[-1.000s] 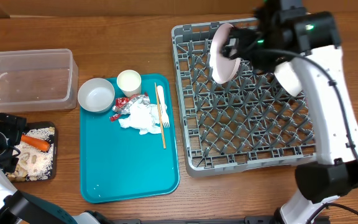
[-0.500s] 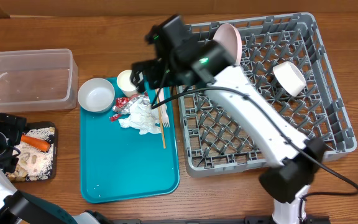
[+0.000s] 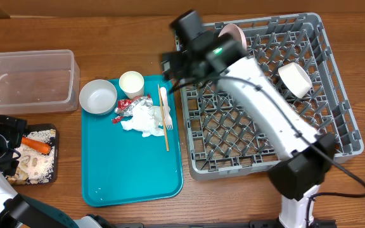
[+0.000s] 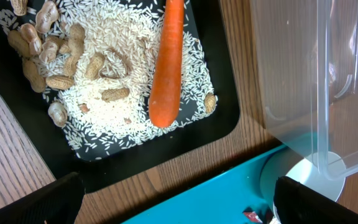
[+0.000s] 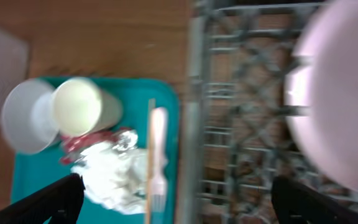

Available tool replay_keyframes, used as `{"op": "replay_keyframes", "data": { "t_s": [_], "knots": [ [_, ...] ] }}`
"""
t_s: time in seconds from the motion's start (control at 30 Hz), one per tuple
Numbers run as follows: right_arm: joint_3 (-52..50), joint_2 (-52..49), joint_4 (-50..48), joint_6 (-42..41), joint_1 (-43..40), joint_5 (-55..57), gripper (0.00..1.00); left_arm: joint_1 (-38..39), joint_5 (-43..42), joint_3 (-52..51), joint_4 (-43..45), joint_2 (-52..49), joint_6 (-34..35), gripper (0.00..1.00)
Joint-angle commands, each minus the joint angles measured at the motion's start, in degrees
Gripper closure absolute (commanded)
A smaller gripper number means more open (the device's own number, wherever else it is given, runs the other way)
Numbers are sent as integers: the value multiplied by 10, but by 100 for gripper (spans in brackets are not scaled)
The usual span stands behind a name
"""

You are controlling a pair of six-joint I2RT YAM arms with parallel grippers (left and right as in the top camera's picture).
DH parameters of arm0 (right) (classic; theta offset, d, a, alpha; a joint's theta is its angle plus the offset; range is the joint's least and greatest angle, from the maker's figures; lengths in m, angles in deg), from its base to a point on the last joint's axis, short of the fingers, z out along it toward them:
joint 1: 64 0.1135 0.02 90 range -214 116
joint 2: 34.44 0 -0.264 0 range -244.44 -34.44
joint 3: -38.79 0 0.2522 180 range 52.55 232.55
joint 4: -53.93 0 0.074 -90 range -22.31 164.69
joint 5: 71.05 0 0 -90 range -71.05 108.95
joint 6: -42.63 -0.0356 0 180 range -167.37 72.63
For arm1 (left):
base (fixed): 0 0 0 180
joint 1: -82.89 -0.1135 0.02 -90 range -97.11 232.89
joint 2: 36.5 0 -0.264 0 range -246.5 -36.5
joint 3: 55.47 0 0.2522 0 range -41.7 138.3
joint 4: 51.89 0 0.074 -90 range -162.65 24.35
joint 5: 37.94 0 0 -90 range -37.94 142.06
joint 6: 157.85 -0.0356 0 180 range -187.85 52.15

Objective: Sort waste into correct bins and load items into the dishwasher rack

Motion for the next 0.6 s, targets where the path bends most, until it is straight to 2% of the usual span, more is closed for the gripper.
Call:
{"op": "replay_keyframes", "data": {
  "t_s": [0.0,0.2,0.4,0.57],
  "knots": [
    [12,80,23,-29,-62,21,0,1,5,10,-1,0,-11,0],
    [12,135,78,-27,-179,39,0,1,5,10,-1,0,-11,0],
    [11,136,117,-27,-295,69,0,1,5,10,-1,0,-11,0],
    [11,135,116,-27,-349,69,0,1,5,10,-1,0,-11,0]
  ]
}}
